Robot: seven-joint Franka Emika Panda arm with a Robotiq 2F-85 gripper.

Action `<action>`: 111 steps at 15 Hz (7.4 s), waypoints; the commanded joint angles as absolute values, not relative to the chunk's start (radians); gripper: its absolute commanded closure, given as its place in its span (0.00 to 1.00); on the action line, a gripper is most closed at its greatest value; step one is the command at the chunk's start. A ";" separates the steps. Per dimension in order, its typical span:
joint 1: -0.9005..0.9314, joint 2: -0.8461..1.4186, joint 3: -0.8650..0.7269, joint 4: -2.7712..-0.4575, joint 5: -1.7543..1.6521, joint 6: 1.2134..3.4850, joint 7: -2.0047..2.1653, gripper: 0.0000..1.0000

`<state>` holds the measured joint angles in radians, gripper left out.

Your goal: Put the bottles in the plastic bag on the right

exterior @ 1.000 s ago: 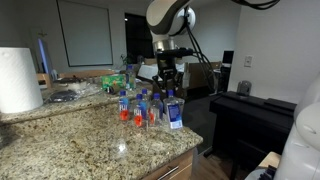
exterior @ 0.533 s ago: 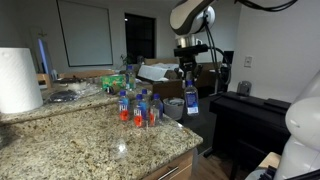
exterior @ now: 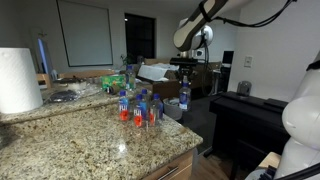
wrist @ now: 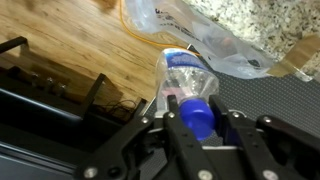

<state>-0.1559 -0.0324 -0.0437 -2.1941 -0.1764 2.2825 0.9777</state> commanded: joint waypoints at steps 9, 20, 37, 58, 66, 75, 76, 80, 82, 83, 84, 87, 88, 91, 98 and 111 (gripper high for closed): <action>-0.057 0.308 -0.108 -2.109 -0.141 2.457 1.140 0.90; -0.031 0.446 -0.123 -2.018 0.050 2.436 1.129 0.90; -0.023 0.126 -0.082 -1.971 0.083 2.220 1.002 0.00; 0.046 0.037 0.025 -2.063 0.105 1.967 0.750 0.00; 0.037 0.084 -0.004 -2.084 0.115 2.076 0.788 0.00; 0.060 0.153 0.006 -2.066 0.159 2.218 0.804 0.33; 0.063 0.156 0.006 -2.066 0.156 2.224 0.805 0.40; 0.062 0.150 0.004 -2.063 0.144 2.228 0.803 0.66; 0.059 0.135 0.000 -2.056 0.137 2.218 0.803 0.78; 0.057 0.121 -0.003 -2.055 0.136 2.209 0.800 0.84; 0.054 0.111 -0.005 -2.052 0.136 2.203 0.797 0.90; 0.039 0.070 -0.028 -2.052 0.095 2.159 0.800 0.90; 0.034 0.060 -0.036 -2.052 0.080 2.140 0.802 0.90; 0.001 0.033 -0.077 -2.056 -0.020 2.066 0.845 0.90; -0.085 0.082 -0.146 -2.053 -0.069 2.081 0.953 0.90; -0.048 0.349 -0.180 -2.090 -0.038 2.442 1.223 0.90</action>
<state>-0.0712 0.3035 -0.1763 -2.0825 -0.0538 2.3836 1.1665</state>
